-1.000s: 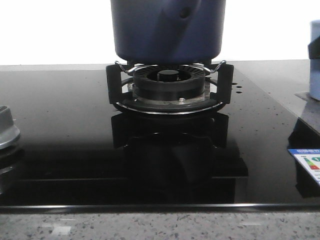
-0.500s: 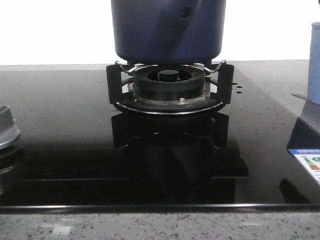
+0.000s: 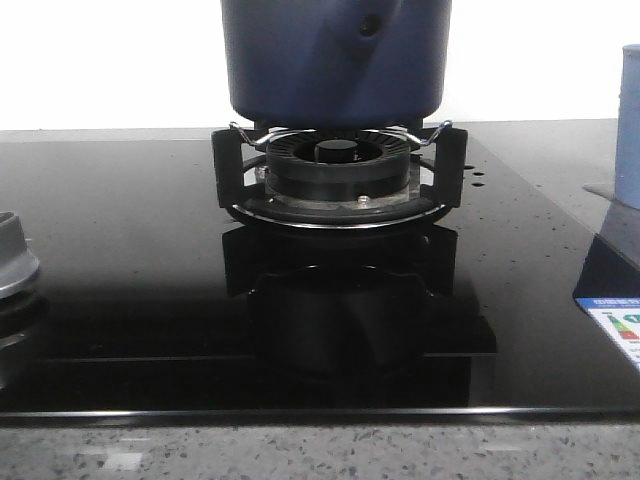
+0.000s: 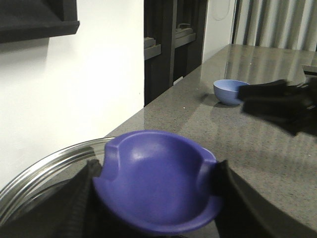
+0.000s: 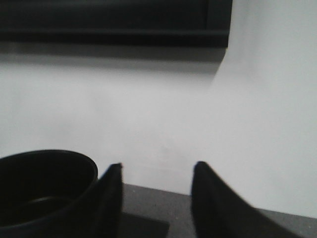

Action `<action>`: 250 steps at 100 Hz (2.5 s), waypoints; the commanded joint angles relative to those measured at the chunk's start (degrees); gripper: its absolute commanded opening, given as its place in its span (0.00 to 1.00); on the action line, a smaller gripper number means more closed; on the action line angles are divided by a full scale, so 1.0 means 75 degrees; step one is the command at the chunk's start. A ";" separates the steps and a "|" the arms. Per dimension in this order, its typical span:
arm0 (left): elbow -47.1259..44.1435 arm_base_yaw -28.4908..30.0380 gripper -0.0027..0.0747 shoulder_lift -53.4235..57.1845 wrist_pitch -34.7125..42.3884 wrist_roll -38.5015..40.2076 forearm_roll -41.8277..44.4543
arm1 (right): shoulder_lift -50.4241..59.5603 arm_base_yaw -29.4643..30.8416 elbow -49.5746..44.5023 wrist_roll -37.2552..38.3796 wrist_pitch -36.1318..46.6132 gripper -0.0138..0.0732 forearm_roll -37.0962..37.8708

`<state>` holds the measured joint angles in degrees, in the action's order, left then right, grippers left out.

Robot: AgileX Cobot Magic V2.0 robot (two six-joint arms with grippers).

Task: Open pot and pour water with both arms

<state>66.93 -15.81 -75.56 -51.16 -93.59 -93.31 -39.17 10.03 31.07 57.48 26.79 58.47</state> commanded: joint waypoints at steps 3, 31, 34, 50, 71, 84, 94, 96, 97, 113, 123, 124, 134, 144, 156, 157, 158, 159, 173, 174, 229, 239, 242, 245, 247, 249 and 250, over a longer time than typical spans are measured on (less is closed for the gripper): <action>0.0265 -0.0243 0.39 -0.0191 0.0152 -0.0683 -0.1225 | 0.0405 0.0010 0.0213 0.0169 0.0363 0.08 -0.0133; 0.1159 -0.0573 0.39 -0.1443 0.0275 -0.0826 -0.1264 | 0.0766 -0.0230 0.0213 0.0169 0.0364 0.09 0.0116; 0.1313 -0.0609 0.39 -0.1547 0.0275 -0.0826 -0.1221 | 0.0766 -0.0230 0.0213 0.0169 0.0349 0.09 0.0140; 0.1660 -0.0736 0.39 -0.2022 0.0332 -0.0826 -0.1027 | 0.0766 -0.0230 0.0213 0.0169 0.0349 0.09 0.0158; 0.1696 -0.0736 0.39 -0.2438 0.0367 -0.0826 -0.0989 | 0.0766 -0.0230 0.0213 0.0169 0.0335 0.09 0.0158; 0.1696 -0.0736 0.39 -0.2572 0.0399 -0.0826 -0.0989 | 0.0766 -0.0230 0.0213 0.0169 0.0319 0.09 0.0158; 0.1696 -0.0736 0.39 -0.2647 0.0452 -0.0826 -0.0989 | 0.0766 -0.0230 0.0213 0.0169 0.0303 0.09 0.0158; 0.1696 -0.0736 0.39 -0.2644 0.0466 -0.0826 -0.0989 | 0.0766 -0.0230 0.0213 0.0169 0.0291 0.09 0.0158; 0.1696 -0.0736 0.39 -0.2649 0.0486 -0.0826 -0.0989 | 0.0766 -0.0230 0.0213 0.0169 0.0291 0.09 0.0158; 0.1696 -0.0718 0.39 -0.2716 0.0443 -0.0709 -0.1004 | 0.0766 -0.0230 0.0213 0.0169 0.0274 0.09 0.0158; 0.1696 -0.0718 0.49 -0.2716 0.0335 -0.0709 -0.1004 | 0.0766 -0.0230 0.0213 0.0169 0.0226 0.09 0.0243; 0.1696 -0.0718 0.50 -0.2716 0.0335 -0.0709 -0.1004 | 0.0766 -0.0230 0.0213 0.0169 0.0229 0.09 0.0243; 0.1696 -0.0718 0.70 -0.2716 0.0352 -0.0709 -0.1152 | 0.0766 -0.0230 0.0213 0.0169 0.0137 0.09 0.0243; 0.1707 -0.0704 0.80 -0.2664 0.0352 -0.0709 -0.1367 | 0.0766 -0.0230 0.0213 0.0169 0.0137 0.09 0.0262; 0.1707 -0.0588 0.79 -0.2271 0.0331 -0.0504 -0.1400 | 0.0766 -0.0230 0.0213 0.0169 0.0137 0.09 0.0272; 0.1707 -0.0550 0.79 -0.2234 0.0331 -0.0465 -0.1400 | 0.0766 -0.0230 0.0213 0.0169 0.0137 0.09 0.0272; 0.1707 -0.0535 0.78 -0.2160 0.0331 -0.0380 -0.1378 | 0.0766 -0.0230 0.0213 0.0169 0.0137 0.09 0.0272; 0.1707 -0.0519 0.78 -0.2123 0.0331 -0.0324 -0.1363 | 0.0766 -0.0230 0.0213 0.0169 0.0137 0.09 0.0272; 0.1707 0.0031 0.55 -0.1217 0.0411 0.0379 -0.0553 | 0.0766 -0.0230 0.0213 0.0169 0.0090 0.09 0.0380; 0.1707 0.0101 0.52 -0.1166 0.0411 0.0472 -0.0493 | 0.0766 -0.0230 0.0213 0.0169 0.0090 0.09 0.0380; -0.2302 0.1816 0.01 0.4355 0.2178 0.1861 0.1271 | 0.0846 -0.1561 -0.0153 0.2017 -0.0017 0.09 0.3651; -0.3471 0.1816 0.01 0.5346 0.2499 0.1949 0.1206 | 0.1168 -0.1707 -0.0380 0.2017 0.0122 0.09 0.3651; -0.3848 0.1816 0.01 0.5593 0.2519 0.1966 0.1206 | 0.1333 -0.1743 -0.0434 0.2017 0.0123 0.09 0.3637; -0.4134 0.1816 0.01 0.5877 0.2532 0.2022 0.1206 | 0.1475 -0.1747 -0.0475 0.2017 0.0108 0.09 0.3637; -0.4337 0.1816 0.01 0.6033 0.2532 0.2071 0.1206 | 0.1585 -0.1747 -0.0521 0.2017 0.0085 0.09 0.3637; -0.4527 0.1816 0.01 0.6133 0.2532 0.2109 0.1206 | 0.1704 -0.1747 -0.0555 0.2017 0.0062 0.09 0.3637; -0.4587 0.1816 0.01 0.6229 0.2532 0.2103 0.1206 | 0.1746 -0.1747 -0.0554 0.2017 0.0020 0.09 0.3637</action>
<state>36.12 -2.37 -32.86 -33.98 -79.32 -81.52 -28.54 -2.87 26.21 72.33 27.02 87.08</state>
